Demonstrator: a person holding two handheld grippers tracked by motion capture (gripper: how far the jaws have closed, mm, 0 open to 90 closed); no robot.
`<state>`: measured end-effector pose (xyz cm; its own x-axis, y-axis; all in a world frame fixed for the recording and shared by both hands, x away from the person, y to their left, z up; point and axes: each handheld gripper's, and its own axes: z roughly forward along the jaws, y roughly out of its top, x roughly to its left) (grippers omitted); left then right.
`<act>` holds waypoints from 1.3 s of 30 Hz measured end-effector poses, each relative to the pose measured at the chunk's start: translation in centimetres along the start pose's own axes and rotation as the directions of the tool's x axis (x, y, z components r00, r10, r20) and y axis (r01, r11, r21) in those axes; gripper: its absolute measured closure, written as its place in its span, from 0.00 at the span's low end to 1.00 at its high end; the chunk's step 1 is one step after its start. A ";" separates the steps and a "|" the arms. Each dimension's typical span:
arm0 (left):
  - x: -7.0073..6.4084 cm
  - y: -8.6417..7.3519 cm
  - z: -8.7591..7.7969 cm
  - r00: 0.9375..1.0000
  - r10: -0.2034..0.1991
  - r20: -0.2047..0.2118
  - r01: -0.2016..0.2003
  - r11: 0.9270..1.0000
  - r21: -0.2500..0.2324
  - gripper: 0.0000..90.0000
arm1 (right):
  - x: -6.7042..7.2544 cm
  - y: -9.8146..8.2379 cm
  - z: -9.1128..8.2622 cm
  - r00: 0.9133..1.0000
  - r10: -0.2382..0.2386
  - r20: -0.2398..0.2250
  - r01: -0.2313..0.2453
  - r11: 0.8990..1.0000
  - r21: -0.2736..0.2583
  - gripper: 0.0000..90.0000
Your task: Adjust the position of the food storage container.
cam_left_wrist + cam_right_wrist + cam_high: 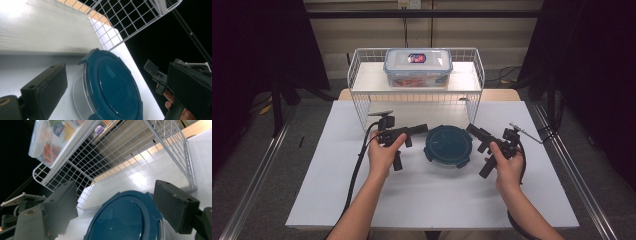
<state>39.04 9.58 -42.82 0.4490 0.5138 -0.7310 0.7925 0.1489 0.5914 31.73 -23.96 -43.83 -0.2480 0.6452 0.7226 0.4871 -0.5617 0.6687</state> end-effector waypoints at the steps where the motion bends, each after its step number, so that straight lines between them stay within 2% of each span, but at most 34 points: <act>1: 0.1 -0.1 0.1 1.000 0.002 -0.001 -0.002 1.000 0.009 0.04 | -0.1 -0.1 0.0 1.000 0.002 0.003 -0.002 1.000 0.004 0.21; 3: 0.3 -0.4 0.2 1.000 0.004 -0.003 -0.003 1.000 0.018 0.06 | -0.3 -0.2 -0.1 1.000 0.000 0.009 0.000 1.000 0.001 0.21; 5: 0.5 -0.8 0.5 1.000 -0.020 0.002 0.020 1.000 0.020 0.08 | -0.8 -0.4 -0.1 1.000 0.009 0.021 -0.009 1.000 0.001 0.21; 10: 0.9 -1.6 1.3 0.999 -0.006 -0.038 0.008 0.999 0.052 0.16 | -2.2 -1.1 -0.3 0.998 0.021 0.066 -0.022 1.000 0.017 0.28; 12: 0.9 -1.6 1.4 0.999 -0.010 -0.035 0.012 0.999 0.051 0.20 | -2.6 -1.2 -0.5 0.996 0.027 0.089 -0.029 0.999 0.024 0.29; 15: 1.0 -1.7 1.4 0.999 -0.003 -0.040 0.005 0.999 0.047 0.27 | -2.9 -1.2 -0.8 0.994 0.038 0.099 -0.041 0.999 0.025 0.36; 18: 1.1 -1.8 1.6 0.999 -0.012 -0.033 0.013 0.998 0.058 0.35 | -3.1 -1.4 -0.8 0.994 0.063 0.094 -0.067 0.997 0.036 0.40; 21: 1.2 -1.9 1.7 0.999 0.000 -0.050 0.004 0.997 0.073 0.37 | -3.2 -1.8 -0.8 0.991 0.096 0.088 -0.101 0.993 0.060 0.41; 24: 1.4 -2.1 1.8 0.999 0.014 -0.051 -0.011 0.998 0.060 0.41 | -3.0 -2.3 -0.8 0.992 0.092 0.082 -0.099 0.992 0.082 0.44; 28: 1.5 -2.3 2.0 0.999 -0.008 -0.054 0.012 0.998 0.069 0.43 | -2.8 -2.8 -0.5 0.992 0.107 0.063 -0.113 0.989 0.099 0.48; 29: 1.6 -2.3 2.0 0.999 -0.002 -0.050 0.006 0.998 0.070 0.43 | -2.8 -2.9 -0.5 0.992 0.107 0.060 -0.112 0.989 0.097 0.51; 33: 1.9 -2.3 2.3 0.999 -0.016 -0.040 0.018 0.999 0.047 0.46 | -2.9 -3.0 -0.7 0.992 0.094 0.080 -0.101 0.990 0.093 0.55; 36: 2.2 -2.4 2.6 0.999 -0.029 -0.034 0.031 0.999 0.037 0.47 | -3.2 -2.9 -0.9 0.991 0.102 0.086 -0.111 0.989 0.100 0.63; 39: 2.3 -2.6 2.9 0.998 -0.061 -0.015 0.061 0.997 0.040 0.51 | -3.4 -3.0 -0.9 0.989 0.121 0.083 -0.129 0.987 0.099 0.64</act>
<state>39.20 7.93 -47.10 0.3939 0.5165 -0.7603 0.8345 0.1458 0.5314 30.33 -24.95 -48.15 -0.1169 0.6136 0.7809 0.5956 -0.5859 0.5495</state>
